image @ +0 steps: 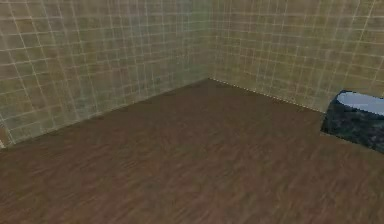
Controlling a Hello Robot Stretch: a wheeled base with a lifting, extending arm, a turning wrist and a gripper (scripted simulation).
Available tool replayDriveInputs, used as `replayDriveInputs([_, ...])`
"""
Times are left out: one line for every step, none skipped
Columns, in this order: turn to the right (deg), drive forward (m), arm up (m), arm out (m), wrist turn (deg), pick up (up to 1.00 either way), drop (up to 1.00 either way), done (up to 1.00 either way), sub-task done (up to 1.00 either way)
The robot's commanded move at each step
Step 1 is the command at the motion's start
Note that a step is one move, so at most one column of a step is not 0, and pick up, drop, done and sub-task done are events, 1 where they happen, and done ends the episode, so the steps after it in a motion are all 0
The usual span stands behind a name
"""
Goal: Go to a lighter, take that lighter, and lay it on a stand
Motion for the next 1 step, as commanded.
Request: replayDriveInputs([-45.0, 0.0, 0.0, 0.0, 0.0, 0.0, 0.0, 0.0, 0.0])
